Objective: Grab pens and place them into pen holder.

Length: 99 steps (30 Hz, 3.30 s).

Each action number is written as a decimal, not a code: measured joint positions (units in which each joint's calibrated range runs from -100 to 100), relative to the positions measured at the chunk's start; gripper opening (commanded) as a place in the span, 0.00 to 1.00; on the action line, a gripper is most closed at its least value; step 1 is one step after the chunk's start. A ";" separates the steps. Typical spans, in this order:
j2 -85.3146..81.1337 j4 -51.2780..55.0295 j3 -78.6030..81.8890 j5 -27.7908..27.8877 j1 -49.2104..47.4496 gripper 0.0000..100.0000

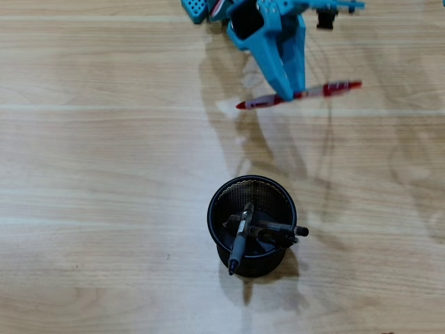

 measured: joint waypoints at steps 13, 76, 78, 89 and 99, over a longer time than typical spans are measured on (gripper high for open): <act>-3.73 -43.17 16.07 -8.36 4.42 0.02; 43.60 -43.94 -20.06 -26.55 10.01 0.10; 41.31 -43.94 -19.35 -25.14 10.01 0.05; 17.13 -32.27 1.24 -12.62 9.92 0.02; -9.08 -15.74 22.90 0.78 9.47 0.02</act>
